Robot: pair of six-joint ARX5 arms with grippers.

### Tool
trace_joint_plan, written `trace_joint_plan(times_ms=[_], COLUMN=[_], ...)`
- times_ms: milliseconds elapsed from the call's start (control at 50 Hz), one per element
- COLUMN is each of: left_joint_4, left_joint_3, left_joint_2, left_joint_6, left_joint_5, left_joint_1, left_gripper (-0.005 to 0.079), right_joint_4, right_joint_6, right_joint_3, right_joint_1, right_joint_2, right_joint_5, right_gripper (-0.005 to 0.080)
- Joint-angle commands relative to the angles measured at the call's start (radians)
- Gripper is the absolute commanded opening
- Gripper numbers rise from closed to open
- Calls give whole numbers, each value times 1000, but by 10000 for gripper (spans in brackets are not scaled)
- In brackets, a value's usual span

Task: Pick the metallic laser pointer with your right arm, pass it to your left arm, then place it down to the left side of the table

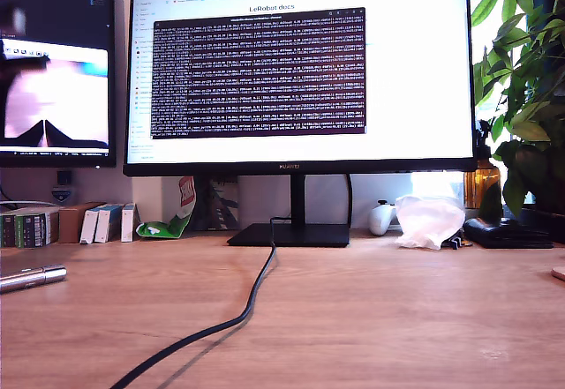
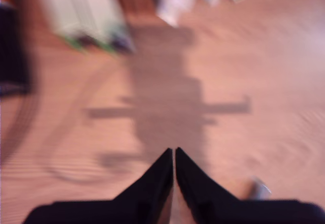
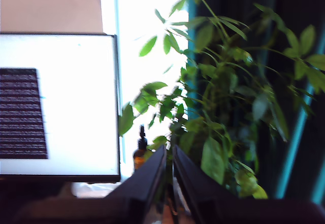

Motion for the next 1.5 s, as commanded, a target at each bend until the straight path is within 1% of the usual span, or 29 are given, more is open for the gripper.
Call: trace_joint_plan(times_ms=[0, 140, 280, 400, 500, 600, 680, 780, 860, 1020, 1080, 1200, 1260, 1380, 1480], left_joint_4=[26, 58, 113, 180, 256, 344, 390, 448, 467, 467, 469, 485, 497, 511, 518], left_joint_3=[-29, -56, -129, -244, -357, -475, -556, -624, -640, -640, -640, -640, -640, -640, -641], left_joint_2=[-87, -185, -301, -415, -525, -640, -715, -787, -821, -859, -867, -887, -895, -897, -895], left_joint_6=[-11, -14, -19, -25, -28, -28, -28, -36, -32, -34, -51, -51, -51, -51, -50], left_joint_5=[-34, -115, -148, -166, -174, -190, -191, -192, -192, -185, -180, -172, -172, -177, -189], left_joint_1=[-19, -44, -64, -65, -66, -66, -65, -67, -72, -105, -126, -178, -200, -230, -242], left_gripper=[-22, -22, -22, -22, -22, -22, -22, -22, -22, -21, -22, -22, -22, -21, -22], right_joint_4=[6, 23, 86, 145, 167, 203, 227, 241, 243, 317, 313, 305, 271, 260, 271], right_joint_6=[-2, -11, -11, -35, -37, -53, -51, -62, -68, -63, 37, 203, 269, 263, 276], right_joint_3=[-40, -91, -180, -267, -333, -409, -459, -478, -478, -465, -455, -454, -456, -481, -512], right_joint_1=[2, 2, 1, 1, 0, -7, -7, -14, -26, -30, -29, -29, -29, -31, -30], right_joint_2=[6, 5, -11, -53, -101, -167, -238, -323, -376, -416, -417, -418, -418, -418, -418], right_joint_5=[24, 42, 77, 98, 105, 132, 136, 185, 212, 281, 280, 271, 273, 272, 245], right_gripper=[36, 37, 41, 44, 52, 53, 53, 53, 53, 53, 53, 53, 53, 53, 53])
